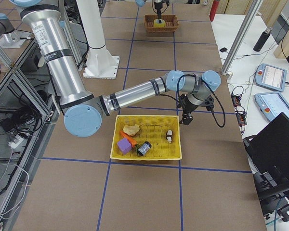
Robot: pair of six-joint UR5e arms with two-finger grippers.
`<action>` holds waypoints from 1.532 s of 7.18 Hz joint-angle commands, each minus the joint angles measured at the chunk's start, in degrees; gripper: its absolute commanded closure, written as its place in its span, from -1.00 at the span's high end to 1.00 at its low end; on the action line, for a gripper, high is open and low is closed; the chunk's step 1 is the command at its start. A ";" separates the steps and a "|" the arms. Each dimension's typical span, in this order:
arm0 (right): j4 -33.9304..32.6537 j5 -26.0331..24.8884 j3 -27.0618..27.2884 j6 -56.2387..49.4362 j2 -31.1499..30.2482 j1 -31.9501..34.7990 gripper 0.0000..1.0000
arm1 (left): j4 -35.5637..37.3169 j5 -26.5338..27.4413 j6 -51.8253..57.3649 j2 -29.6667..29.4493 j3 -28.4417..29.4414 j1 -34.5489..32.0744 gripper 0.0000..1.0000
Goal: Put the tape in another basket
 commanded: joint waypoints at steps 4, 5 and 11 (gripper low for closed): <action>5.55 -9.15 14.04 1.09 -10.85 0.38 0.98 | 35.54 -0.42 36.30 -5.27 -11.40 -10.62 0.96; 10.53 -10.20 13.97 1.09 -14.45 0.39 0.98 | 36.20 -4.08 38.43 -5.47 -10.44 -11.42 0.96; 21.83 -10.56 10.63 1.17 -19.06 0.83 1.00 | 35.33 -6.93 36.62 -4.68 -8.85 -12.22 0.96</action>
